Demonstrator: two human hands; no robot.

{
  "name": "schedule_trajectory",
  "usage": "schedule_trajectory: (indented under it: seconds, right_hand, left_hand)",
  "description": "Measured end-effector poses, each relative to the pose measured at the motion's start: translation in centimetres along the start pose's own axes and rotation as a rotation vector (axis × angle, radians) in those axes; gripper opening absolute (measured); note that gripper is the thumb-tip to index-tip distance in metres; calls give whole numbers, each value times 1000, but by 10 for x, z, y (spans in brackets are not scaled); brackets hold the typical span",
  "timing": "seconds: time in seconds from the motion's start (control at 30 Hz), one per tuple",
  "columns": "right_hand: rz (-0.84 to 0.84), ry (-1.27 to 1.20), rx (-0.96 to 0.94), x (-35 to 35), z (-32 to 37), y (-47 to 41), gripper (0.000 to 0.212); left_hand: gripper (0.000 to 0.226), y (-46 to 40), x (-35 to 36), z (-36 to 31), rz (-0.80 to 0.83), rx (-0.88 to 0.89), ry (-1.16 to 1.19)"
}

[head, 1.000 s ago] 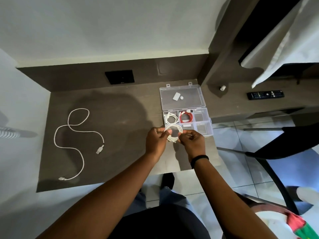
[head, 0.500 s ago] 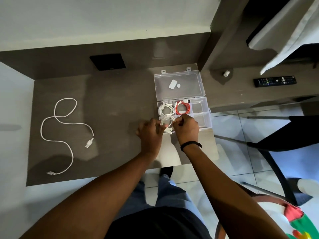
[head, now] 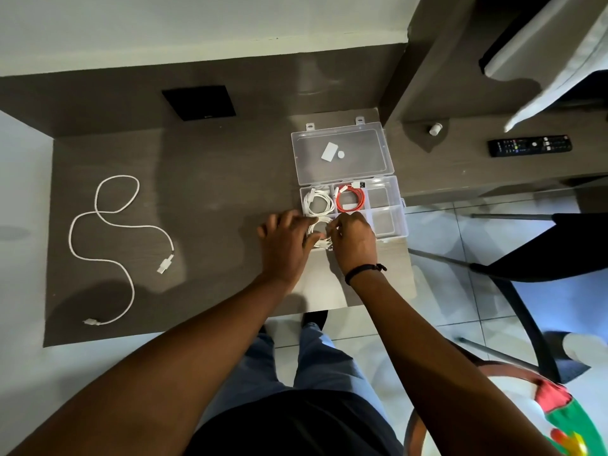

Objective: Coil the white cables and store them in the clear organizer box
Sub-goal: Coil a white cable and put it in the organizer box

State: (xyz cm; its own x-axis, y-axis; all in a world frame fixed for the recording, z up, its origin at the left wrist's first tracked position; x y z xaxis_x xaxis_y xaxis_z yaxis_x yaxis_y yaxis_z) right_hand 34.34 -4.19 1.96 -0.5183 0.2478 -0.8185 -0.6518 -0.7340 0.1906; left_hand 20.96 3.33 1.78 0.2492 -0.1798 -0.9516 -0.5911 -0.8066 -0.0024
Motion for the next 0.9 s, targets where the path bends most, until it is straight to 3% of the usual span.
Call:
schedule_trajectory:
  seconds: [0.23, 0.4, 0.6, 0.9]
  right_hand:
    - [260, -43, -220, -9, -10, 3, 30]
    - [262, 140, -284, -6, -2, -5, 19]
    - [270, 204, -278, -3, 4, -10, 26]
    - [327, 237, -213, 1, 0, -15, 34]
  left_hand:
    - [35, -6, 1, 2, 33, 17, -9]
    - [32, -8, 6, 2, 71, 55, -19]
    - [38, -11, 6, 12, 200, 154, -70]
    - [46, -13, -1, 1, 254, 41, -126]
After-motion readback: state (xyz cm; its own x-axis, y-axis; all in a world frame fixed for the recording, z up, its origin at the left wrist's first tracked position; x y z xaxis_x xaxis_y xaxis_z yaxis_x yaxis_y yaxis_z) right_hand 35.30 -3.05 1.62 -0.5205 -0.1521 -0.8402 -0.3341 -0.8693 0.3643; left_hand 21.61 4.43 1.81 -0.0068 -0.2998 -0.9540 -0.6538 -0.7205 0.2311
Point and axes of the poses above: each hand's wrist, its own y-axis away from the middle knuckle, its own x-axis out of the palm, z = x × y, the point moved 5 cm from there along -y, towards the middle knuckle, and after that the axes turned 1 degree about -y, right-handed, at the moved point
